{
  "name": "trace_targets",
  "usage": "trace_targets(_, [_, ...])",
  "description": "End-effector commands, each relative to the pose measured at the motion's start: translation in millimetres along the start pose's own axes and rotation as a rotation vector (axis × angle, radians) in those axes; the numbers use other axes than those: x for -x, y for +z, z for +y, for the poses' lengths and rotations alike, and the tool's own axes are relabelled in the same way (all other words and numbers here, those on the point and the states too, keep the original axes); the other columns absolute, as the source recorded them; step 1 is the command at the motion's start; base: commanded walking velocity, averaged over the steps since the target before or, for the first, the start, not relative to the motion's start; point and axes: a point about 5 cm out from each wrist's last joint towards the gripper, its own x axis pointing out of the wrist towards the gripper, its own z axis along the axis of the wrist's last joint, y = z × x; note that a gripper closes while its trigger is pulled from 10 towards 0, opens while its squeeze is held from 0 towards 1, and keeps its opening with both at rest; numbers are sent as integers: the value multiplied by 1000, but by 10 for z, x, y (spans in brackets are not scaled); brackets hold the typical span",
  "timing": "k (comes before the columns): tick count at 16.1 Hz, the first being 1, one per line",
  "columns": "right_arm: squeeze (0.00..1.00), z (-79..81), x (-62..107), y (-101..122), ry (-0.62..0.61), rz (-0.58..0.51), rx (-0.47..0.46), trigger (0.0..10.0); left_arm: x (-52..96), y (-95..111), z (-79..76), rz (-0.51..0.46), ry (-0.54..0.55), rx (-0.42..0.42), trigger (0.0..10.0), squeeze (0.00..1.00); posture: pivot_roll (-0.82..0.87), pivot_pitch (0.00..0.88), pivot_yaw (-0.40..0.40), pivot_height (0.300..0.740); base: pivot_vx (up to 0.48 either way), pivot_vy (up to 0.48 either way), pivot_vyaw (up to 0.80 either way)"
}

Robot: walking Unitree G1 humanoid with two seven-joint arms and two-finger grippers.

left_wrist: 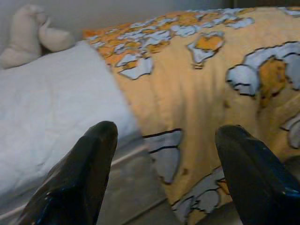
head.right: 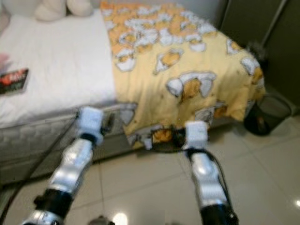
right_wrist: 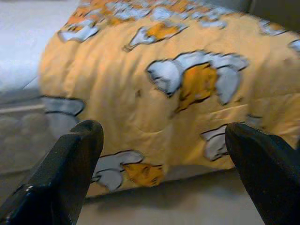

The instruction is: Clean up the room

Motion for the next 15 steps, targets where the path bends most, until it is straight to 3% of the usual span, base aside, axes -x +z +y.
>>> trace_targets(1, [0, 101, -33, 54, 49, -29, -7, 10000, -14, 10, 119, 5, 35, -8, 10000, 0, -12, 0, 34, 727, 386, -277, 0])
trace_targets(3, [0, 117, -3, 65, 60, -51, -30, 10000, -10, 0, 79, 6, 33, 2, 10000, 0, -15, 0, 26, 727, 381, -287, 572])
trace_targets(7, [0, 19, 108, -13, 62, -31, -13, 10000, 95, -199, 44, 57, 87, 157, 10000, 0, -35, 0, -7, 727, 354, -216, 550])
trace_targets(11, [0, -103, 156, -90, 41, -4, -3, 10000, 196, -343, 111, 95, 116, 165, 10000, 0, -34, 0, -15, 727, 0, 0, 538])
trace_targets(15, [0, -56, 138, -100, 58, -1, -9, 10000, 175, -345, 153, 95, 139, 168, 10000, 0, -19, 0, -13, 727, 0, -443, 533])
